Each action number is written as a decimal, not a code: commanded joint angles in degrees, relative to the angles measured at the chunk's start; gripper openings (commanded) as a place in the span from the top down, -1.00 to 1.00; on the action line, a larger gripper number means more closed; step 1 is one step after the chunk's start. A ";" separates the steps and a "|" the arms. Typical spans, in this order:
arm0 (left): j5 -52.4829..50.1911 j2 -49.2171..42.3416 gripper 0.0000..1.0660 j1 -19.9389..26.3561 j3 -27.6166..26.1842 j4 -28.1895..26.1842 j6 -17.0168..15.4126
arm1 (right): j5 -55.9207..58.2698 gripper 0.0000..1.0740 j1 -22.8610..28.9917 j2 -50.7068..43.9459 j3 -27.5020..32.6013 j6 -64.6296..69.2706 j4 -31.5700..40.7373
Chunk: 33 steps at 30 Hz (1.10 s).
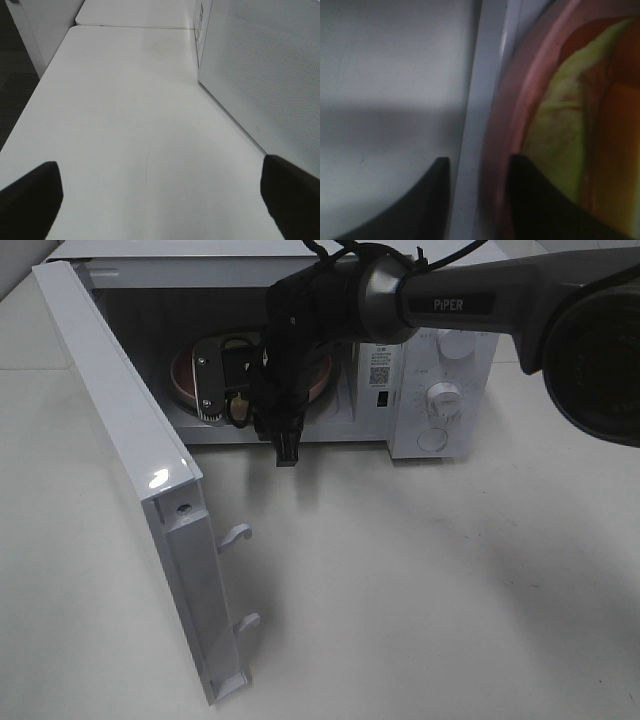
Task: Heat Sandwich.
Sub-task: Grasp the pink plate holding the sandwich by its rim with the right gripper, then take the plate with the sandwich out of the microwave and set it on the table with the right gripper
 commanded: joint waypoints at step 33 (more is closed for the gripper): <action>-0.11 -1.60 -0.94 0.17 0.11 -0.06 0.11 | 3.72 0.99 -0.57 -8.25 10.03 -17.88 1.66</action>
